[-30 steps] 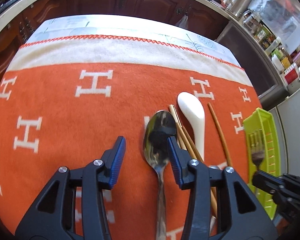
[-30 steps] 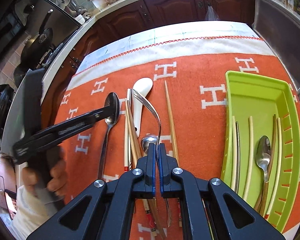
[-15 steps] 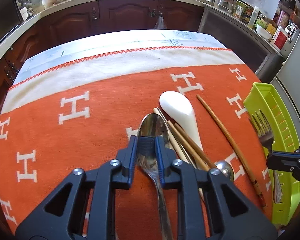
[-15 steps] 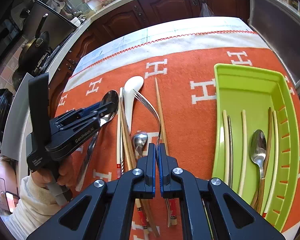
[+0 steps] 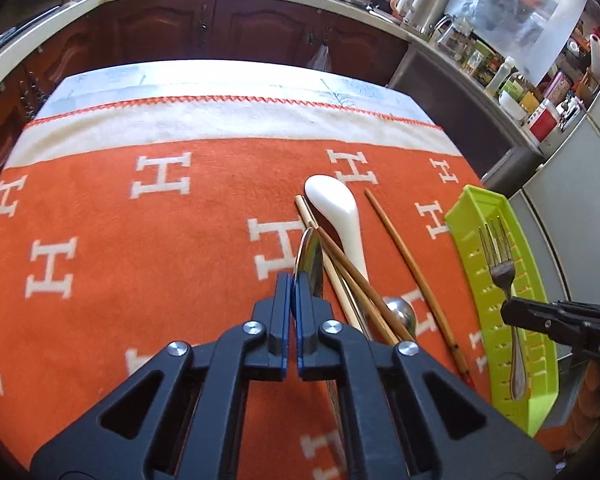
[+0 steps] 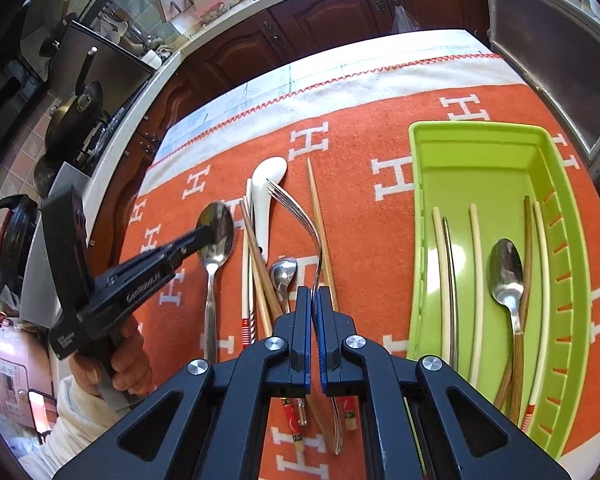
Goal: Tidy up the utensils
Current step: 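Carry the fork and spoon into the green tray and open both tools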
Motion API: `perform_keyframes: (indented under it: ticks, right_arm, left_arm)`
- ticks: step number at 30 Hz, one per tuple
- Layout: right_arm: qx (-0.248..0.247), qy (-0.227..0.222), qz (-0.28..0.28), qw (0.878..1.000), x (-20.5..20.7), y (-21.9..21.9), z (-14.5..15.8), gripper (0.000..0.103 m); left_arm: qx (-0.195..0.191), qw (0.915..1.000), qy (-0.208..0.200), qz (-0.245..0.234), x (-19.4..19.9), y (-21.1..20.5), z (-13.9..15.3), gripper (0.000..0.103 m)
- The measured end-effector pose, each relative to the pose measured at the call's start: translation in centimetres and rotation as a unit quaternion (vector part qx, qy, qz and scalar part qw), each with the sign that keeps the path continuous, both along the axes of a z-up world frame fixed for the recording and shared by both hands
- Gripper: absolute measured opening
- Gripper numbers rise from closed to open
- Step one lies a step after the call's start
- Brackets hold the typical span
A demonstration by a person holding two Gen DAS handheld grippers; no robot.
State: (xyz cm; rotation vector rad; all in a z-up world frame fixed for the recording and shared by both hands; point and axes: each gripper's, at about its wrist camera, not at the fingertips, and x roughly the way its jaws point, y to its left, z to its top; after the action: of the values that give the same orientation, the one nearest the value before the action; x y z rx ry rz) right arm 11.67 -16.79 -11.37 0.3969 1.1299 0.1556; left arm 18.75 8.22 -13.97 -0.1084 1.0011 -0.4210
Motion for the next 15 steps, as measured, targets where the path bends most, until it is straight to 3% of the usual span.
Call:
perform_keyframes:
  ticks: [15]
  right_arm:
    - [0.034,-0.05,-0.025,0.998,-5.8,-2.6,5.3,0.002]
  left_arm:
    - [-0.015,0.9921,-0.124,0.003,-6.7,2.9,12.6,0.0]
